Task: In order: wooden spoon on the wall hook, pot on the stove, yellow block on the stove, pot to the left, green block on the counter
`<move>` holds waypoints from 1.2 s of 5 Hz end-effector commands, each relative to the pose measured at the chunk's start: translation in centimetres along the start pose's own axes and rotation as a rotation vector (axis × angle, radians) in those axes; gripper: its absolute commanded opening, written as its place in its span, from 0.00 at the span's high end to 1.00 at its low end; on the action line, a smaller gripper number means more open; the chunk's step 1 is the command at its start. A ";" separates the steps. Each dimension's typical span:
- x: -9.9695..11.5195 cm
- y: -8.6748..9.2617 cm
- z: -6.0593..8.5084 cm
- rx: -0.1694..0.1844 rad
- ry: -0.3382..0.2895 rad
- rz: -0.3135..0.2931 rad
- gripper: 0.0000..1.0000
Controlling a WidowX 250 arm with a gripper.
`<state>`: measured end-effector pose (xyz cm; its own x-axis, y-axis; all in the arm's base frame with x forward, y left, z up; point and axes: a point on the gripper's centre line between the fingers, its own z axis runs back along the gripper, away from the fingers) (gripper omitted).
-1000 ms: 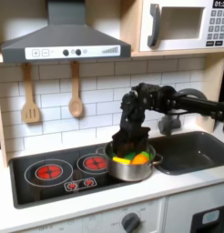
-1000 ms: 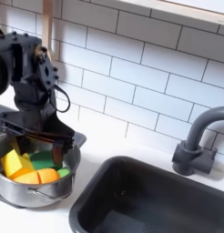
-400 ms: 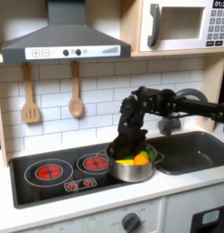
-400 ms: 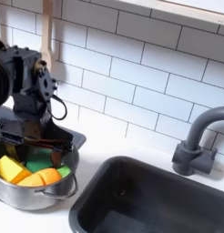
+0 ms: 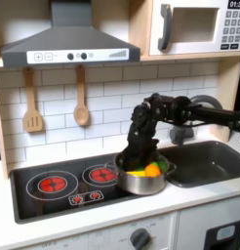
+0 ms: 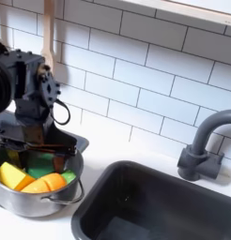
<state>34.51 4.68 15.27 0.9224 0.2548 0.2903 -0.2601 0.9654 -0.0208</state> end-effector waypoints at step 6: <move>-1.8 -0.3 3.4 -0.012 -0.106 -0.055 1.00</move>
<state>32.03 3.62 18.04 0.8998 0.1922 0.3918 -0.2022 0.9792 -0.0160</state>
